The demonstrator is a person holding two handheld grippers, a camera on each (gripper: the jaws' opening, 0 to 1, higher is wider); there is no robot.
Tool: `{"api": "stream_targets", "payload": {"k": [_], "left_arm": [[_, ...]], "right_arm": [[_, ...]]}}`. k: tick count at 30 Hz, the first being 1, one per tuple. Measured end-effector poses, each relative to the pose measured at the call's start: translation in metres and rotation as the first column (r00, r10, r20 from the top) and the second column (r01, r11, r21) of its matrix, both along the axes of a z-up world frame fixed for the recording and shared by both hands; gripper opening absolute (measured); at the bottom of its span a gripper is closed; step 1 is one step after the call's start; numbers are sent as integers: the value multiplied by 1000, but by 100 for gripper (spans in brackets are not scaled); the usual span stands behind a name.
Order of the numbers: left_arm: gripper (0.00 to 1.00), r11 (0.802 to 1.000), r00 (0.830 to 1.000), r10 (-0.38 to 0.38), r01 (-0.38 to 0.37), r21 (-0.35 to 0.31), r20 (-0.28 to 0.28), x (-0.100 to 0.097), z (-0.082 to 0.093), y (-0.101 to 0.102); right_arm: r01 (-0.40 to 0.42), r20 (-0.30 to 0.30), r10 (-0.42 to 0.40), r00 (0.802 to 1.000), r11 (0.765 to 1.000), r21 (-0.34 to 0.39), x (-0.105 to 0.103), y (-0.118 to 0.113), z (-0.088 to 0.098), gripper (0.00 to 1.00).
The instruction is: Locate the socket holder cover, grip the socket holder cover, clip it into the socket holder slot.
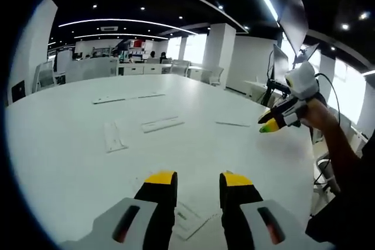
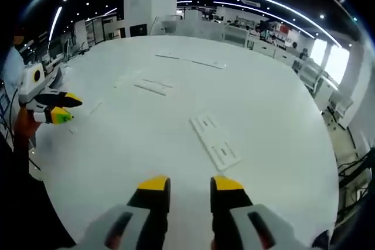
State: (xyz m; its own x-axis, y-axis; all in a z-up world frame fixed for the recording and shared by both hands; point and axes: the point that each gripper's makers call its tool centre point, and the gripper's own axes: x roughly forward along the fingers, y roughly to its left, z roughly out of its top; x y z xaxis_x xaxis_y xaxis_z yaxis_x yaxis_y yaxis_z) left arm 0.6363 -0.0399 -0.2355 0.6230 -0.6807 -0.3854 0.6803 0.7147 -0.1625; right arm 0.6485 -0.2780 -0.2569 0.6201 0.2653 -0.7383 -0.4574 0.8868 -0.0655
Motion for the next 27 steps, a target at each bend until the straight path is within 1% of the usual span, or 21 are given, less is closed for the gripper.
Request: {"api": "stream_targets", "payload": {"k": [15, 20, 22, 27], "left_arm": [[30, 1000, 1000, -14, 14, 15, 0, -2, -4, -7], [32, 1000, 1000, -15, 15, 11, -4, 0, -5, -10], [35, 999, 999, -34, 34, 24, -4, -1, -6, -13], [36, 998, 999, -47, 47, 35, -4, -2, -7, -18]], "right_arm": [[-17, -7, 16, 1000, 999, -42, 12, -5, 5, 30], [-23, -14, 22, 1000, 998, -50, 17, -7, 7, 31], [-26, -16, 25, 1000, 998, -59, 19, -7, 6, 31], [-51, -30, 50, 998, 998, -40, 20, -2, 5, 32]]}}
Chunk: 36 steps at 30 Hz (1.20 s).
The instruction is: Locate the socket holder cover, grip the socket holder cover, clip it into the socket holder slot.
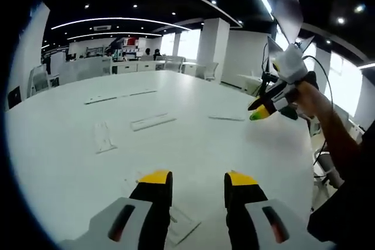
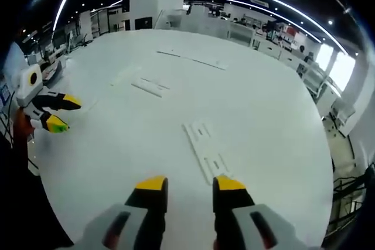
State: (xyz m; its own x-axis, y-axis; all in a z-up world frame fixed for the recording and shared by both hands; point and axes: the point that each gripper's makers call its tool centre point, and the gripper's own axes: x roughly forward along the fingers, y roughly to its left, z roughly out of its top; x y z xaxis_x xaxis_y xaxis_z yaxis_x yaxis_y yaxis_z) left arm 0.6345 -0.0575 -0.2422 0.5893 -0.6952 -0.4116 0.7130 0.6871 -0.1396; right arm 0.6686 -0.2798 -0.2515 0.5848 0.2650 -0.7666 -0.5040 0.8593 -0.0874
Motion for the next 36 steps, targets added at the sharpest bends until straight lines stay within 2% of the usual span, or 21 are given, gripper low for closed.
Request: {"api": "stream_targets", "payload": {"k": [7, 12, 19, 26, 36], "left_arm": [[36, 1000, 1000, 0, 0, -7, -11, 2, -1, -3], [36, 1000, 1000, 1, -1, -11, -20, 6, -4, -8], [36, 1000, 1000, -10, 10, -14, -24, 6, -5, -17], [36, 999, 1000, -14, 14, 30, -23, 7, -11, -22], [41, 996, 997, -55, 58, 62, -48, 9, -23, -38]], "right_arm": [[-23, -13, 22, 1000, 1000, -19, 4, 1, 0, 32], [-55, -44, 53, 998, 997, -46, 8, 2, -4, 32], [-77, -64, 74, 995, 996, -48, 9, 4, -9, 32], [-102, -77, 98, 992, 993, -62, 15, 5, -10, 32], [-175, -151, 155, 976, 976, -129, 26, 1, -15, 33]]}}
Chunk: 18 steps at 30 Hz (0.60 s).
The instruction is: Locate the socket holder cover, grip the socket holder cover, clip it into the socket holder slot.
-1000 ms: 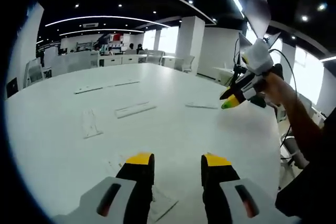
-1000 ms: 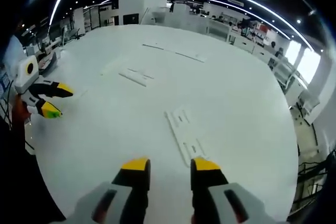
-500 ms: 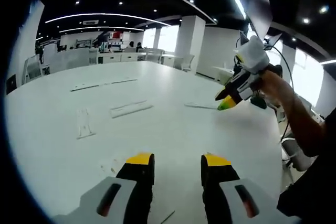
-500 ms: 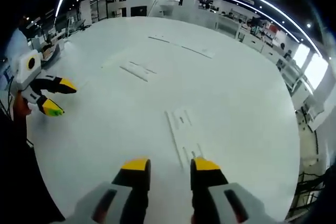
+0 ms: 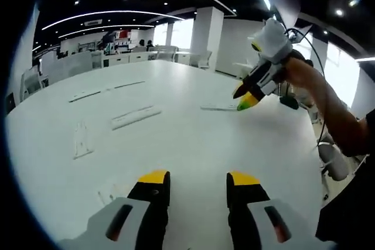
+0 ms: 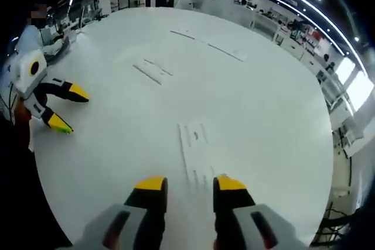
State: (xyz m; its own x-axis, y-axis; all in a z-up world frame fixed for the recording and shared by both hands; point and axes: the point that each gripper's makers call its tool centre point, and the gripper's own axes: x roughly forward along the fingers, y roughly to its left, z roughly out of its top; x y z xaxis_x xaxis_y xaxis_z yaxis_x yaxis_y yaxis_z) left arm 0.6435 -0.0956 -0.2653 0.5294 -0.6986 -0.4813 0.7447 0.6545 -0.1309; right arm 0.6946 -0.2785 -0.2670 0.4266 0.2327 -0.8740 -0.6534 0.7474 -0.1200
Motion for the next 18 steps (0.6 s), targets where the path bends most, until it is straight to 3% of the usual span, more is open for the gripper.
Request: {"api": "stream_targets", "payload": {"k": [3, 7, 12, 18], "left_arm": [[41, 1000, 1000, 0, 0, -17, -10, 0, 0, -3], [41, 1000, 1000, 1, -1, -30, -9, 0, 3, -6], [41, 999, 1000, -12, 12, -34, -26, -4, 1, -9], [40, 999, 1000, -15, 14, -44, -24, -8, 2, -13]], "right_arm": [[-20, -10, 19, 1000, 999, -36, 4, 0, -3, 32], [-43, -24, 43, 999, 999, -27, 9, 5, -1, 32], [-102, -64, 108, 992, 991, 90, 6, 24, 6, 31], [-104, -66, 105, 992, 994, 25, 12, 17, 5, 31]]}}
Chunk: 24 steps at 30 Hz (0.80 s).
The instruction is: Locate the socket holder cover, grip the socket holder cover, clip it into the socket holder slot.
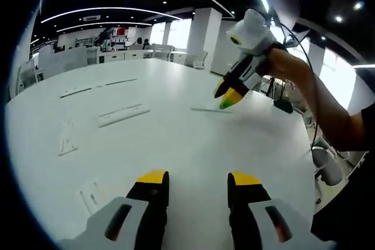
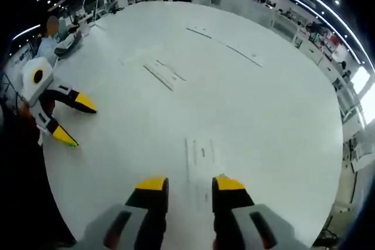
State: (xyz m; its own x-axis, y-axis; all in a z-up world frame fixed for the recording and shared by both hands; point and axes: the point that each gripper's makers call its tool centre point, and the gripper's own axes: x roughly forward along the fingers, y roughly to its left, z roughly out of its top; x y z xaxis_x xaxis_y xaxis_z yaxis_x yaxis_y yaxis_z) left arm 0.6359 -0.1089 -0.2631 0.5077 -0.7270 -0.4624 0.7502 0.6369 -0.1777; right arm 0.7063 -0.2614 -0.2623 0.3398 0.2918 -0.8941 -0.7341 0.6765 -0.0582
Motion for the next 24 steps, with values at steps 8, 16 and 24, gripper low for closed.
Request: {"api": "stream_targets", "payload": {"k": [8, 16, 24], "left_arm": [[40, 1000, 999, 1, -1, 0, 36, 4, 7, -4], [40, 1000, 999, -6, 6, -3, 32, 4, 6, -7], [40, 1000, 1000, -6, 6, -1, 28, 2, 5, -5]], "right_arm": [[-3, -18, 3, 1000, 1000, -27, 2, -8, -5, 31], [-32, -66, 33, 997, 999, 23, 6, 1, -5, 31], [-92, -101, 86, 991, 994, -60, 13, -1, -11, 35]]}}
